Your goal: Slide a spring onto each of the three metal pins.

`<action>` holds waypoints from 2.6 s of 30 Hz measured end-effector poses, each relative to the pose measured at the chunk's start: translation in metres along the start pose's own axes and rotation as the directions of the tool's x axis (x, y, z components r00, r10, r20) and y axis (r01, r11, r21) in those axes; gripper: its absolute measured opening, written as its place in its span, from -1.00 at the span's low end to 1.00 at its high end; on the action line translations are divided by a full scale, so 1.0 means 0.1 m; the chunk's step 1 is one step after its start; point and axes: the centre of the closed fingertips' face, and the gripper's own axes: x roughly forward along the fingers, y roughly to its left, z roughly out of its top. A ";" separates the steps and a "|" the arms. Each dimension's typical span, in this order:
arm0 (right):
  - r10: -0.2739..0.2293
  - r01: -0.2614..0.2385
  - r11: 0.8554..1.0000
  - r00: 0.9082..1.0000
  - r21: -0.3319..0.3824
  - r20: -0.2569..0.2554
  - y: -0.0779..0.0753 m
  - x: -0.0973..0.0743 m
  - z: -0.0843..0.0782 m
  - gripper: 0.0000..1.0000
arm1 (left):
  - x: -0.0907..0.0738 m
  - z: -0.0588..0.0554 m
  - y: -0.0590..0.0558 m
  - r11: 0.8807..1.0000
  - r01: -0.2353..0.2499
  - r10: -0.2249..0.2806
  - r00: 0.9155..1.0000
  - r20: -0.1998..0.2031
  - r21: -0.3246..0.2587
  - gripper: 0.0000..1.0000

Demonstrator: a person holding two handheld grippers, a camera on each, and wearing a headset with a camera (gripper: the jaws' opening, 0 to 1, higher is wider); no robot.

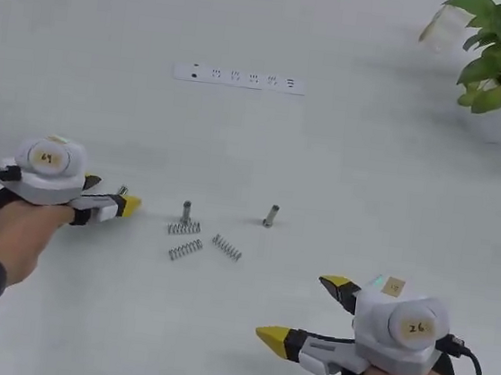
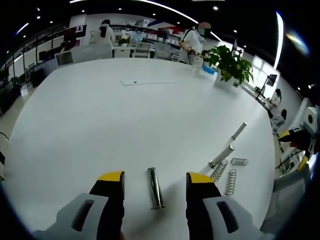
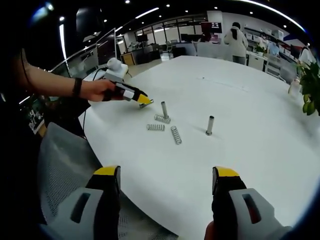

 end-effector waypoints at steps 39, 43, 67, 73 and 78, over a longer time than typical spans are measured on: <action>0.012 -0.012 1.000 1.000 -0.008 -0.002 0.01 0.05 0.04 0.49 | 0.20 -0.07 -0.05 0.991 -0.059 0.072 0.992 -0.107 0.123 -1.00; 0.011 -0.011 1.000 1.000 -0.009 -0.002 0.02 0.04 0.03 0.49 | 0.18 -0.10 -0.07 0.992 -0.058 0.071 0.991 -0.118 0.111 -1.00; -0.004 0.004 1.000 1.000 0.008 0.022 0.01 0.01 0.01 0.48 | -0.18 -0.01 0.00 0.993 -0.084 0.091 0.993 -0.074 0.088 -1.00; -0.009 0.009 1.000 1.000 0.006 0.027 0.00 0.00 0.01 0.48 | -0.25 0.01 0.03 0.992 -0.093 0.098 0.993 -0.067 0.080 -1.00; -0.017 0.017 1.000 1.000 0.003 0.022 -0.02 -0.02 -0.02 0.46 | -0.34 0.03 0.08 0.993 -0.106 0.109 0.993 -0.049 0.061 -1.00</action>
